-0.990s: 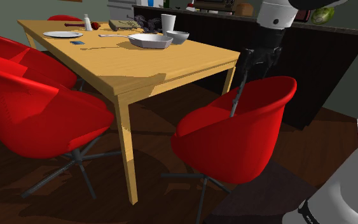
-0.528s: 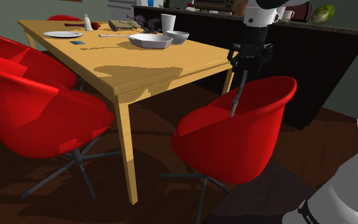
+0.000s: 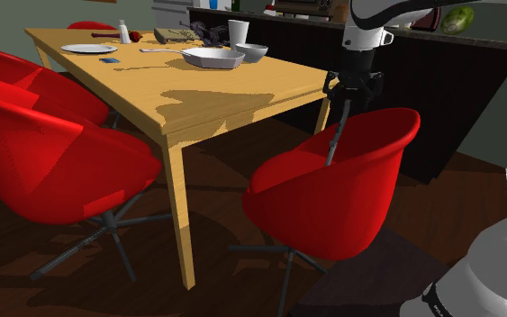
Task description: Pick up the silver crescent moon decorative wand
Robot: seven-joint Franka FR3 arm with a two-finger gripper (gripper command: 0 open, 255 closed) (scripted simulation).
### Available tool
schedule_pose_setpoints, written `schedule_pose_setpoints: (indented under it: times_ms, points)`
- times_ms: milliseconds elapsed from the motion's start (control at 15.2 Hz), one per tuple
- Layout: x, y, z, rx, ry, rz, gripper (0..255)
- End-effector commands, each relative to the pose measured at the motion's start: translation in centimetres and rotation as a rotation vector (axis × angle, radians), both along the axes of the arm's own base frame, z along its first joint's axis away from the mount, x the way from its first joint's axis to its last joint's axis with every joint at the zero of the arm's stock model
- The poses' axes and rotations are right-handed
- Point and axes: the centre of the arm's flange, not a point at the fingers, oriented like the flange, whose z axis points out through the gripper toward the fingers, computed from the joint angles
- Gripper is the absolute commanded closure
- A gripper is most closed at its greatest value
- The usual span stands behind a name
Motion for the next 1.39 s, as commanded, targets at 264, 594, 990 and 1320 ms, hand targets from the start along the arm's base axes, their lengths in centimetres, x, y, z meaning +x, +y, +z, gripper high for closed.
schedule_pose_setpoints:
  times_ms: [264, 594, 990, 1320]
  points:
    - [0.0, -0.2, -1.3, 0.000, 0.000, -0.001, 255]
    - [0.0, -0.2, -1.2, 0.000, 0.000, -0.001, 255]
    - [0.0, -0.2, 0.3, 0.000, 0.000, -0.001, 255]
    - [0.0, -0.2, 2.9, 0.000, 0.000, -0.001, 255]
